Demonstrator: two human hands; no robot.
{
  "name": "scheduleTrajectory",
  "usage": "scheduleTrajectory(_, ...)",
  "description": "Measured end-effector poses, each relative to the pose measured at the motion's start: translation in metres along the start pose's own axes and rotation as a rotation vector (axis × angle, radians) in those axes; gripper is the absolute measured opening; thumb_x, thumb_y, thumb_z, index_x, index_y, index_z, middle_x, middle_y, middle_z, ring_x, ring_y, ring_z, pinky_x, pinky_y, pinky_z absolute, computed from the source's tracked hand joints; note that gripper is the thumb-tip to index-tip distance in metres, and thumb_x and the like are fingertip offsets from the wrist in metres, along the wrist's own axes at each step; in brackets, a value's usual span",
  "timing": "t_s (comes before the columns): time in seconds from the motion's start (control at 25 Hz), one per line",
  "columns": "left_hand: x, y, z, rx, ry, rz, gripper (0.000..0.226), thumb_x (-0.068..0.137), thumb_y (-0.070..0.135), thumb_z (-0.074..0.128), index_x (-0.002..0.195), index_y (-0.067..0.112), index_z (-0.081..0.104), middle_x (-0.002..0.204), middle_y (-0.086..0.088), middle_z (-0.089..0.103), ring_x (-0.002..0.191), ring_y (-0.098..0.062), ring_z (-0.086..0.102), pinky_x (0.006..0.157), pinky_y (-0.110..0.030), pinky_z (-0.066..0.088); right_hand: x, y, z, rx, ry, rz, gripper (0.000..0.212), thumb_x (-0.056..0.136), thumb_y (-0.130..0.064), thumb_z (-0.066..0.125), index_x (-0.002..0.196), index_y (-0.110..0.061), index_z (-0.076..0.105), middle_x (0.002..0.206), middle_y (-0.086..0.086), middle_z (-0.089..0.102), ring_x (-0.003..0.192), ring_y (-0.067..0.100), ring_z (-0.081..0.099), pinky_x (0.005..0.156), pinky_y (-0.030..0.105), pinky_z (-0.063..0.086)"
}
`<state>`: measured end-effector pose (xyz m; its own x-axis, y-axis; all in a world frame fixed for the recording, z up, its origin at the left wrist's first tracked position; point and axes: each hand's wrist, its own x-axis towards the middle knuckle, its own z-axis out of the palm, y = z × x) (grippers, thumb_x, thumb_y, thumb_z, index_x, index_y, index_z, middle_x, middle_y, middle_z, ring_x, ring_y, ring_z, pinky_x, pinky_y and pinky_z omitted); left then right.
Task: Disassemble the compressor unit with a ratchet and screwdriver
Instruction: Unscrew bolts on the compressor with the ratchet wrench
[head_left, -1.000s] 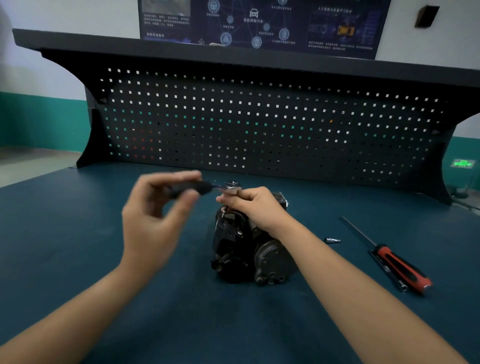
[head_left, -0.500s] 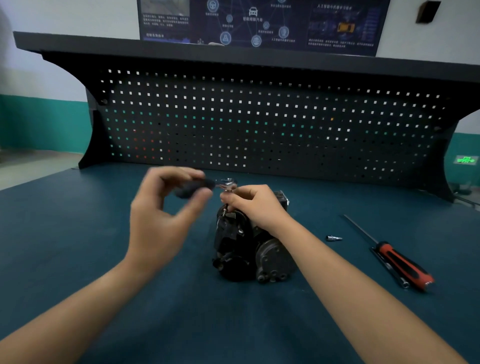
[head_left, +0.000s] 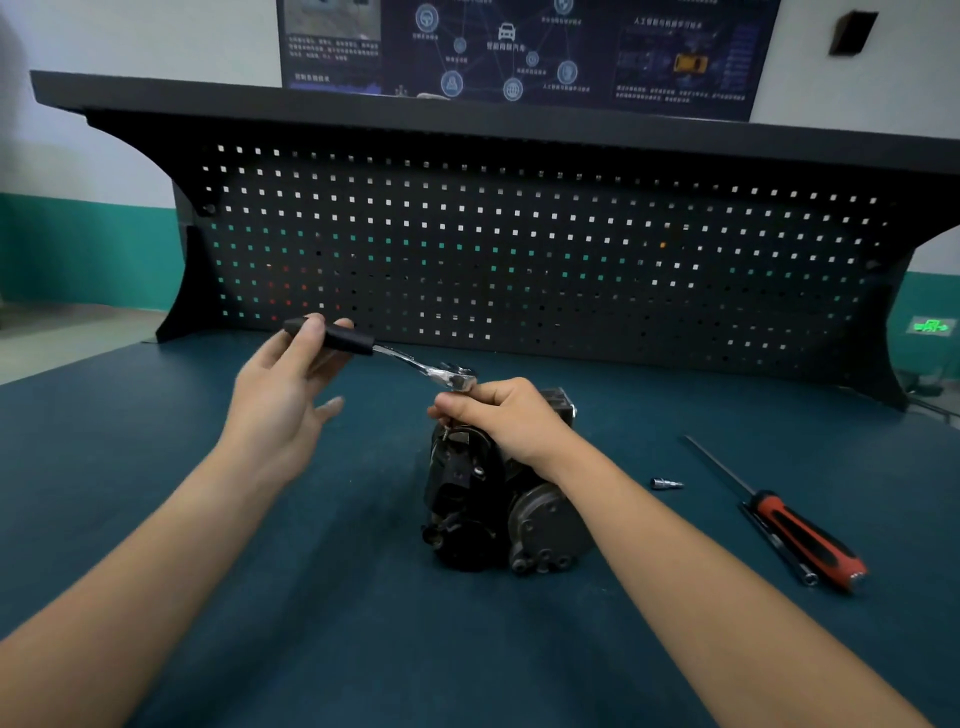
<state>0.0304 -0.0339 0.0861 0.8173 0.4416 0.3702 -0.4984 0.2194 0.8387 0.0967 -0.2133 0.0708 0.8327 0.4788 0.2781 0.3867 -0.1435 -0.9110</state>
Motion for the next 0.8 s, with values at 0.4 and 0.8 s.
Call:
scheduleTrajectory(0.4, -0.066, -0.005, -0.003, 0.675, -0.235, 0.998, 0.02, 0.079, 0.041, 0.067, 0.09, 0.031, 0.053, 0.093, 0.019, 0.063, 0.093, 0.003, 0.059, 0.097, -0.025, 0.039, -0.003, -0.002, 0.001, -0.103, 0.005, -0.006, 0.018, 0.086, -0.03, 0.063, 0.086, -0.015, 0.073, 0.084, -0.006, 0.07, 0.083, 0.0, 0.061, 0.085, 0.022, 0.046)
scheduleTrajectory(0.8, -0.058, 0.002, -0.004, 0.587, -0.154, 0.824, 0.021, 0.076, 0.05, 0.067, 0.088, 0.039, 0.054, 0.097, 0.029, 0.063, 0.093, 0.008, 0.061, 0.096, -0.023, 0.042, -0.005, 0.001, 0.003, -0.184, 0.074, -0.084, 0.021, 0.085, -0.023, 0.067, 0.092, -0.005, 0.074, 0.09, 0.01, 0.073, 0.075, 0.002, 0.059, 0.072, 0.016, 0.047)
